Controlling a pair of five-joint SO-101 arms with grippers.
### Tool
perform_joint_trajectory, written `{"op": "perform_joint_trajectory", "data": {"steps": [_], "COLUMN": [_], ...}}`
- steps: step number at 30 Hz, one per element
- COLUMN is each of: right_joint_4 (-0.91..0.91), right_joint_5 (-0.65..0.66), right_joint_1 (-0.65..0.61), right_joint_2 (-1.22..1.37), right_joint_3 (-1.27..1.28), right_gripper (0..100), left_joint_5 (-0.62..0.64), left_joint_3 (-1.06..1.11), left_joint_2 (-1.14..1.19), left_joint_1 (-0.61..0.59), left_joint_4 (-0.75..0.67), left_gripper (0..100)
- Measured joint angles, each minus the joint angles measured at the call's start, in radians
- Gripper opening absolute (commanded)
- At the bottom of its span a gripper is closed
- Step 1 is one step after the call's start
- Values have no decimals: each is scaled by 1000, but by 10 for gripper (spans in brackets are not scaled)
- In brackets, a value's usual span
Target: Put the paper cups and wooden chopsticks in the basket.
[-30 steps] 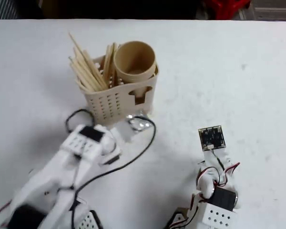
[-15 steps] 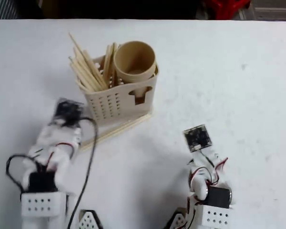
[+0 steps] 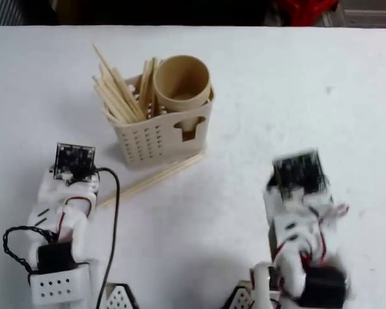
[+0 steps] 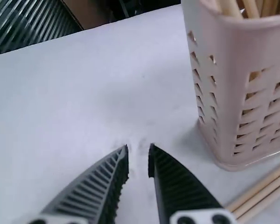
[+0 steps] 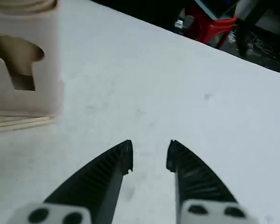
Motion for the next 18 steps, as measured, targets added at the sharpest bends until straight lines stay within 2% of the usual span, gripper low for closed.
{"op": "perform_joint_trajectory", "data": {"steps": [5,9,14,18], "right_joint_4": [114,245,374,396], "right_joint_5": [-32,-95,-213,-293], "right_joint_1": [-227,-365,-420,-431], "right_joint_2": [586,974,1323,1557], "right_joint_3": [-460,-908,-1473,-1804], "right_gripper": [259,272,272,272], "left_joint_5": [0,0,0,0], "left_joint_3": [0,0,0,0], "left_joint_2": [0,0,0,0], "left_joint_1": [0,0,0,0], "left_joint_4": [-2,-2,-2,-2], "left_gripper": [93,93,94,94]}}
